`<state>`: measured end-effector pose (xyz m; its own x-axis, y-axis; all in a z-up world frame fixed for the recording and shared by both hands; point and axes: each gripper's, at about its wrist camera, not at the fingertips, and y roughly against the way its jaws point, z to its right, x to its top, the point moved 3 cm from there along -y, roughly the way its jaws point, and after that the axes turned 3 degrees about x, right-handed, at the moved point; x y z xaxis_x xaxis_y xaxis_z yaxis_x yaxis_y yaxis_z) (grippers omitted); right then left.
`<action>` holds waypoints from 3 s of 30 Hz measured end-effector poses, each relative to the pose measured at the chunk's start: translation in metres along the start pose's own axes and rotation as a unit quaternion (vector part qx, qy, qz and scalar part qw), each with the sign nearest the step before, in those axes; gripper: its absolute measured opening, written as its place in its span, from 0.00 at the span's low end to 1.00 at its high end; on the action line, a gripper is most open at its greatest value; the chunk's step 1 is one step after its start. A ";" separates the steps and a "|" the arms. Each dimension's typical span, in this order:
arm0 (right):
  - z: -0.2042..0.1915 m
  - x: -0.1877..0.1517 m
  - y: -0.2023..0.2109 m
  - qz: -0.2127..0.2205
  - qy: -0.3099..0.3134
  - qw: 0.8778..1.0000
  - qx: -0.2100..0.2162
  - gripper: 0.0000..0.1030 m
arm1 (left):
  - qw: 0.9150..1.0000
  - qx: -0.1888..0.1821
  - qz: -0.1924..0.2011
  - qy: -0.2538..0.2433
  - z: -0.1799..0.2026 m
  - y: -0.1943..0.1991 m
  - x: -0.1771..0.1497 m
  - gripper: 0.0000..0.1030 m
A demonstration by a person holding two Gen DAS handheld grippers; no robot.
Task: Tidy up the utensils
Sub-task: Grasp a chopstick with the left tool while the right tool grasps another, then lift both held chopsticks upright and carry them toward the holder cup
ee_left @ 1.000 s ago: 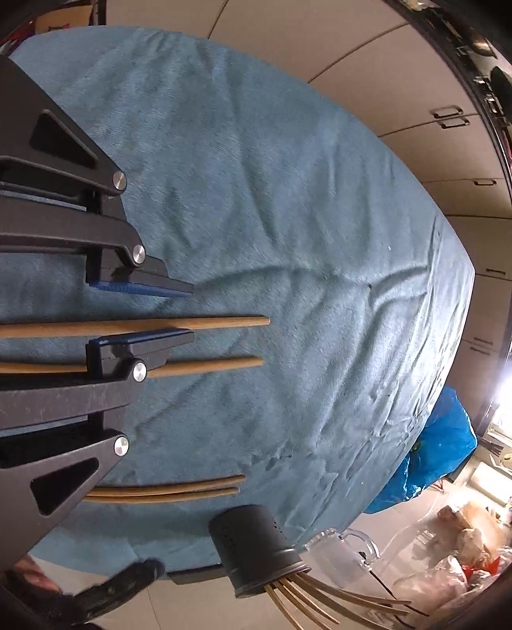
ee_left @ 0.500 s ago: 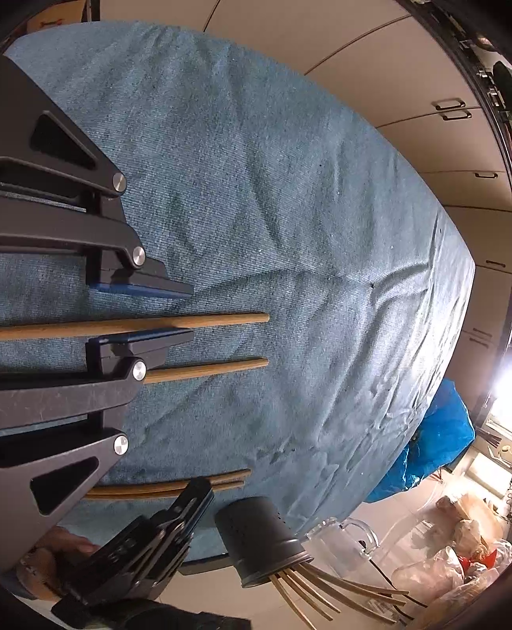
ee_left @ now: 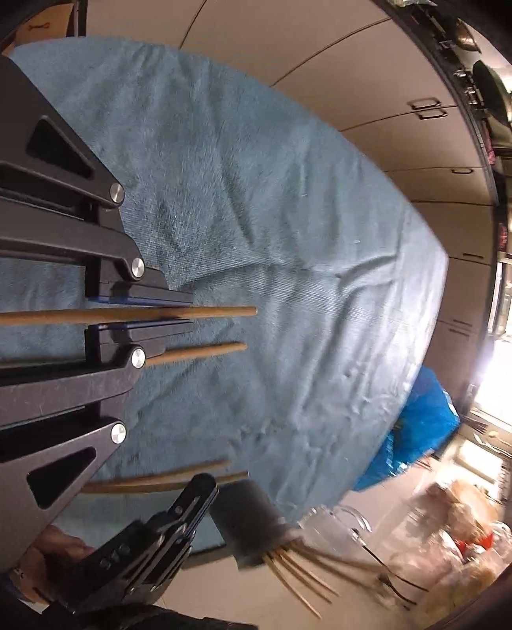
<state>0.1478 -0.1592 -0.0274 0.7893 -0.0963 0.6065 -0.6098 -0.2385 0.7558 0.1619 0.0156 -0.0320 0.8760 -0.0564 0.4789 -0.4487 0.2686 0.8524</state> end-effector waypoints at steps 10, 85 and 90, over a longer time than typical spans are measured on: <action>-0.021 -0.003 0.108 0.156 0.005 0.986 0.054 0.06 | 0.996 -0.011 0.089 -0.023 0.023 0.083 0.001 0.06; -0.010 -0.017 0.207 0.290 -0.008 0.957 0.031 0.06 | 0.981 -0.007 0.169 -0.093 0.090 0.155 -0.006 0.06; -0.011 -0.018 0.212 0.294 -0.006 0.955 0.030 0.06 | 0.981 -0.007 0.171 -0.095 0.091 0.158 -0.007 0.06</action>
<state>0.0041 -0.1970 0.1247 0.3135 -0.2424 0.9181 -0.9427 -0.1955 0.2703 0.0686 -0.0294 0.1180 0.6254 -0.1377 0.7681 -0.7073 0.3157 0.6325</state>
